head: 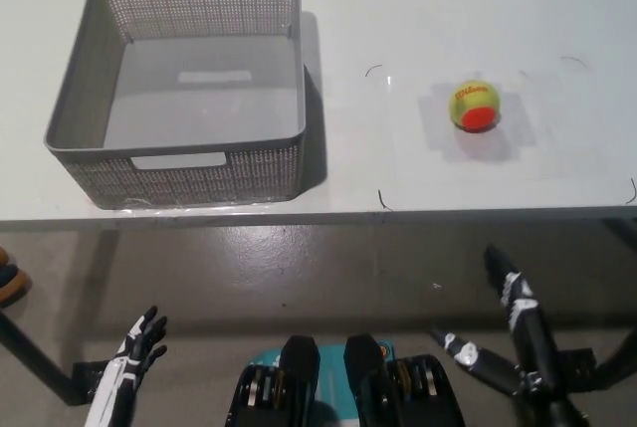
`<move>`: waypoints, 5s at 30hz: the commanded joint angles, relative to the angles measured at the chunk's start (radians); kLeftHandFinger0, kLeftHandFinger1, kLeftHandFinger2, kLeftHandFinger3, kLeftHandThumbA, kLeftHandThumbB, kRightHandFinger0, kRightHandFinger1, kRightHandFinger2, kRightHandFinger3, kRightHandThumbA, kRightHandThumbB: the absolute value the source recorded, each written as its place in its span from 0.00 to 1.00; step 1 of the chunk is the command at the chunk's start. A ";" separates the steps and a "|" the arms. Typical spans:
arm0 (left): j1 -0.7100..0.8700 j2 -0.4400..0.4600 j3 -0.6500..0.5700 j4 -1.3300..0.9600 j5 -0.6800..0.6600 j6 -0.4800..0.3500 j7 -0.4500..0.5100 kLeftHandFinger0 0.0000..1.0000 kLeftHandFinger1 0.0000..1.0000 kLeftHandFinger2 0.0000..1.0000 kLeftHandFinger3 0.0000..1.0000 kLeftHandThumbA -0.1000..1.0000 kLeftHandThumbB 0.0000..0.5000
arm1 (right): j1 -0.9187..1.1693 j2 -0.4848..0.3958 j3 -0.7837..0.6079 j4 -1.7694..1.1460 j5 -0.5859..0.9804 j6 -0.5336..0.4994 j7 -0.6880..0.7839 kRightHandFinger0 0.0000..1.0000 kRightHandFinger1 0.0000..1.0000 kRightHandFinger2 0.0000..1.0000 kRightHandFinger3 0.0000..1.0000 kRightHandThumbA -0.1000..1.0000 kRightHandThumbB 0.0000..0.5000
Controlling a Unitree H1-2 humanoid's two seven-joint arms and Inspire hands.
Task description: Use the right hand to pick up a tennis ball and put it into a container on the left side
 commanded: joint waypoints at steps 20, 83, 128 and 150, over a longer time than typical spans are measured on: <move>-0.020 0.073 -0.050 -0.041 0.059 0.007 -0.043 1.00 1.00 1.00 1.00 0.95 0.77 | -0.522 -0.255 -0.019 -0.220 -0.443 0.523 0.139 1.00 1.00 1.00 1.00 0.97 0.87; -0.042 0.084 -0.073 -0.012 0.138 0.004 -0.033 1.00 1.00 1.00 1.00 1.00 0.86 | -1.282 -0.161 0.278 1.286 -0.372 0.493 0.155 1.00 1.00 1.00 1.00 0.93 0.99; -0.063 0.091 -0.067 -0.006 0.131 0.011 -0.030 1.00 1.00 1.00 1.00 1.00 0.88 | -1.237 -0.152 0.152 1.309 -0.231 0.232 -0.204 0.00 0.42 0.78 0.82 0.00 0.33; -0.056 0.088 -0.068 0.006 0.130 0.003 -0.030 1.00 1.00 1.00 1.00 1.00 0.87 | -1.336 0.007 0.171 0.887 -0.250 0.290 -0.151 0.00 0.36 0.78 0.84 0.00 0.29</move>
